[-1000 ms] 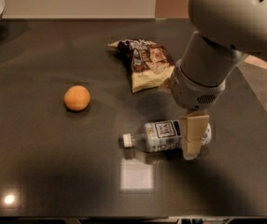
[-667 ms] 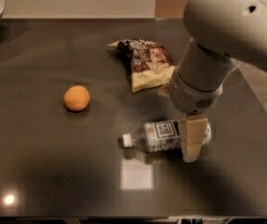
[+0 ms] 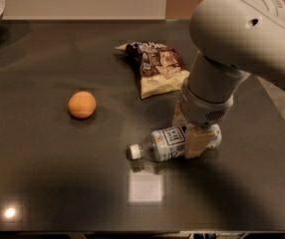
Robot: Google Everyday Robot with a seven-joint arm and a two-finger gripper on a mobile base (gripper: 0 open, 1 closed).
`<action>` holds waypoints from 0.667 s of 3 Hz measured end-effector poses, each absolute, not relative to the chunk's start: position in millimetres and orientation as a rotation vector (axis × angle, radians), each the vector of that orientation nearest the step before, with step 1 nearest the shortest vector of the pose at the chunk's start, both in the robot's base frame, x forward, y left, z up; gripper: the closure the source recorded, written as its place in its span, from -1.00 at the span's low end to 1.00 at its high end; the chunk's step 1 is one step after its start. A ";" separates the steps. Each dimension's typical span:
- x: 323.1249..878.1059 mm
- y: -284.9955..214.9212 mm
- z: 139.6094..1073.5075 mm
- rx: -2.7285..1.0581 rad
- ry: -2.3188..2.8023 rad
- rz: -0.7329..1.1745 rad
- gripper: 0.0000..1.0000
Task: Move blue plastic bottle near orange
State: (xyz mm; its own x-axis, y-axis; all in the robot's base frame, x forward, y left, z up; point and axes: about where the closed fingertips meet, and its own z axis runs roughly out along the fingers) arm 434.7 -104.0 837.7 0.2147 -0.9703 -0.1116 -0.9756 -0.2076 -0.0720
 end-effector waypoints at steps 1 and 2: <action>435.1 -101.4 840.3 -2.344 1.912 0.071 0.28; 442.0 -85.6 856.6 -2.363 1.874 0.066 0.76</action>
Offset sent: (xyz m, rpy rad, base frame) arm 0.0174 0.0390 0.0431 0.0085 -0.0135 0.0517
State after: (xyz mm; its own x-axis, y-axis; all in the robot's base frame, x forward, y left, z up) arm 442.0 -85.6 856.6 0.2302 -0.9667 -0.1116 -0.9722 -0.2234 -0.0709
